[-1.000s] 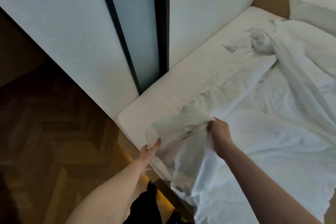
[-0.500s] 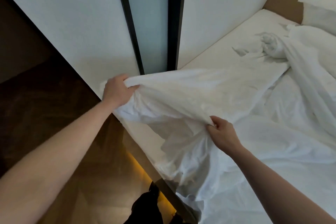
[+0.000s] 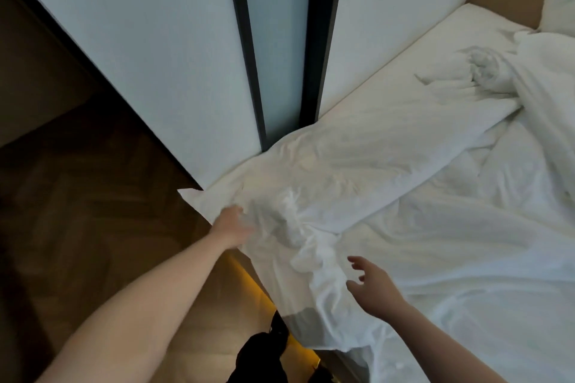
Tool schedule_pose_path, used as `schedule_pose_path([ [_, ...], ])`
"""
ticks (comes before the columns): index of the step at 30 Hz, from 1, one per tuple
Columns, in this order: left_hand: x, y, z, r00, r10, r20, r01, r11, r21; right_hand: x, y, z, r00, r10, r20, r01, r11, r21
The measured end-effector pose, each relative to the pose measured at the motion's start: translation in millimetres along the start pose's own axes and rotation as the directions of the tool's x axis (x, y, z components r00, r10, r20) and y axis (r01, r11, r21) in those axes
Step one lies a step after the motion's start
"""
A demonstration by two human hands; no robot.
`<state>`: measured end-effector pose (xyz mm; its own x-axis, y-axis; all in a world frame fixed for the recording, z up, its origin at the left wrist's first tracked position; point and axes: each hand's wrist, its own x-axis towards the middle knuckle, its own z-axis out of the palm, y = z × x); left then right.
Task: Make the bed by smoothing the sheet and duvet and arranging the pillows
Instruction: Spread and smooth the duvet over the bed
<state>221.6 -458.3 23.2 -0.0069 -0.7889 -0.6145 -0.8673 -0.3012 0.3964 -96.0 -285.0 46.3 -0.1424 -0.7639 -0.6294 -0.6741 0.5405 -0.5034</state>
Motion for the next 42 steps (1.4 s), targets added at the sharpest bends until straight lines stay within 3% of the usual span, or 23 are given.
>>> schedule_pose_path([
  [3,-20.8,-39.8,39.0,0.978,-0.088,0.19,0.086,0.996,0.02,-8.5,16.7,17.3,0.997,0.08,-0.003,-0.08,0.997,0.009],
  [7,-31.8,-70.3,72.9,0.943,-0.155,0.293,0.141,0.988,0.07,-29.4,39.9,47.4,0.977,0.209,0.031,-0.21,0.977,0.04],
  [19,-79.5,-43.0,203.4,0.852,0.012,0.523,-0.03,0.999,0.026,-113.6,135.9,110.5,0.899,0.435,0.057,-0.438,0.897,0.062],
  [24,-118.3,-24.3,261.6,0.832,-0.037,0.553,-0.036,0.992,0.12,-144.7,201.0,111.7,0.866,0.496,0.055,-0.498,0.866,0.033],
  [32,-172.9,-9.5,373.3,0.883,-0.084,0.462,0.026,0.991,0.13,-146.6,329.8,135.7,0.894,0.444,0.054,-0.433,0.889,-0.145],
  [37,-202.5,-10.6,439.1,0.897,-0.064,0.437,0.055,0.998,0.034,-124.6,407.7,163.1,0.941,0.337,-0.012,-0.327,0.901,-0.284],
  [42,-232.7,-23.3,460.7,0.899,-0.097,0.426,0.103,0.995,0.01,-111.3,440.9,149.5,0.982,0.167,-0.09,-0.189,0.899,-0.396],
])
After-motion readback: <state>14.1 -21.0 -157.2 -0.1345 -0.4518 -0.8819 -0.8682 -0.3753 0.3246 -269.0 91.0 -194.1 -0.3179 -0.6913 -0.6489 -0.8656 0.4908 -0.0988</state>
